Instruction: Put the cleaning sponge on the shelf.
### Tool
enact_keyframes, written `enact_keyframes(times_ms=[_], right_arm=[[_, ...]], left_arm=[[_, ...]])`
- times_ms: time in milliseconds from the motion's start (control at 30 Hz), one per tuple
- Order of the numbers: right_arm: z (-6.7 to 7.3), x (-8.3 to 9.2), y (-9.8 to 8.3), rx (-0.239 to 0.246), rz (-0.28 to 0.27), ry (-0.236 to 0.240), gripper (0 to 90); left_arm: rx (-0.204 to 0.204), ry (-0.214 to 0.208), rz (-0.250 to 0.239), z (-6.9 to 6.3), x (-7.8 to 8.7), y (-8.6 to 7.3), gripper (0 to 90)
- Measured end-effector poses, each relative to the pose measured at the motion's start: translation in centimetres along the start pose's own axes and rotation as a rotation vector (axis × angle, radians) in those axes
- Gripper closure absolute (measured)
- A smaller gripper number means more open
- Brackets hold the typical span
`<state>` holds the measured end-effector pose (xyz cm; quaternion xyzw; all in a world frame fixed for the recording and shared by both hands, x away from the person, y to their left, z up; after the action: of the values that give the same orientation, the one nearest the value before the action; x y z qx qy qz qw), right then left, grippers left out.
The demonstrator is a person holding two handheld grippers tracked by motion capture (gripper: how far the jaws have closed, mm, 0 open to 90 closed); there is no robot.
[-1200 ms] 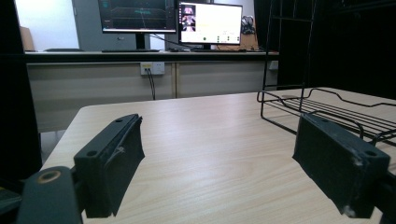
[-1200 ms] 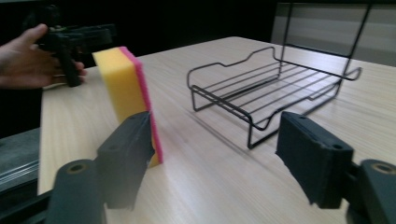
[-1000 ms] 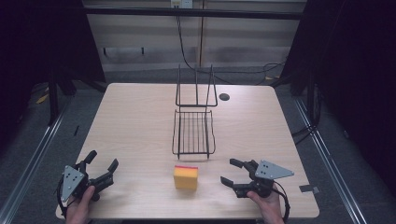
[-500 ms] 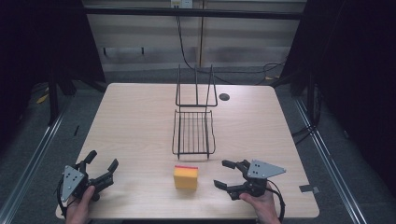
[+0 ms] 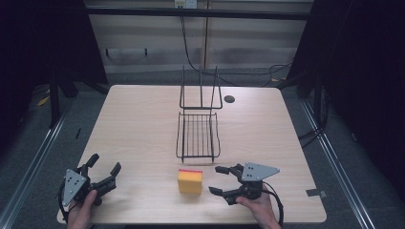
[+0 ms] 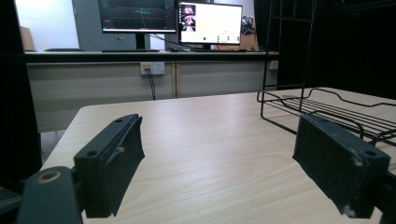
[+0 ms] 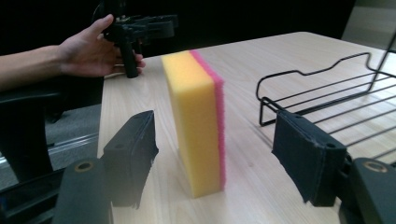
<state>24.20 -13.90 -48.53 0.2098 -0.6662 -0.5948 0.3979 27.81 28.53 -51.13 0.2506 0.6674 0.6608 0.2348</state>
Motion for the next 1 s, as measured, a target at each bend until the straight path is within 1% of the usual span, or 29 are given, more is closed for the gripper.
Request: enact_keyframes(times_ms=[67,133,267,333,367,433,467,667,733,967,1000], right_arm=[[0.2,-0.4,0.2,0.003,-0.002,0.017,31.1],[0.3,-0.7,0.4,0.006,0.000,0.018,31.1],[0.5,-1.1,0.8,0.011,0.002,0.046,31.9],[0.6,-1.4,0.9,0.021,0.009,0.048,31.8],[0.6,-1.5,0.9,0.017,0.008,0.058,32.0],[0.6,-1.8,1.0,0.016,0.012,0.058,31.9],[0.7,-1.9,1.0,0.012,0.008,0.066,32.0],[1.0,-2.8,1.1,0.018,0.015,0.089,33.0],[1.0,-3.0,1.2,0.018,0.017,0.088,35.0],[1.1,-4.2,1.4,0.039,0.029,0.117,39.4],[1.1,-4.3,1.3,0.041,0.038,0.121,40.3]], left_arm=[[0.000,0.000,0.000,0.0,0.0,0.0,15.5],[0.000,0.000,0.000,0.0,0.0,0.0,15.5],[0.000,0.000,0.000,0.0,0.0,0.0,15.5],[0.000,0.000,0.000,0.0,0.0,0.0,15.5],[0.000,0.000,0.000,0.0,0.0,0.0,15.5],[0.000,0.000,0.000,0.0,0.0,0.0,15.5],[0.000,0.000,0.000,0.0,0.0,0.0,15.5],[0.000,0.000,0.000,0.0,0.0,0.0,15.5],[0.000,0.000,0.000,0.0,0.0,0.0,15.5],[0.000,0.000,0.000,0.0,0.0,0.0,15.5],[0.000,0.000,0.000,0.0,0.0,0.0,15.6]])
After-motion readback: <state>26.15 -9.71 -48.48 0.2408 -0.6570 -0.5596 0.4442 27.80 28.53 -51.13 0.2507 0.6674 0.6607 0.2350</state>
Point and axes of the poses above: each handheld gripper's, and its own axes: x roughly backward along the jaws, y roughly out of its top, z roughly to its left, the point moved 4 cm from there along -x, roughly forward along the jaws, and after that the axes turned 14 degrees about -y, right-handed, at the moved point
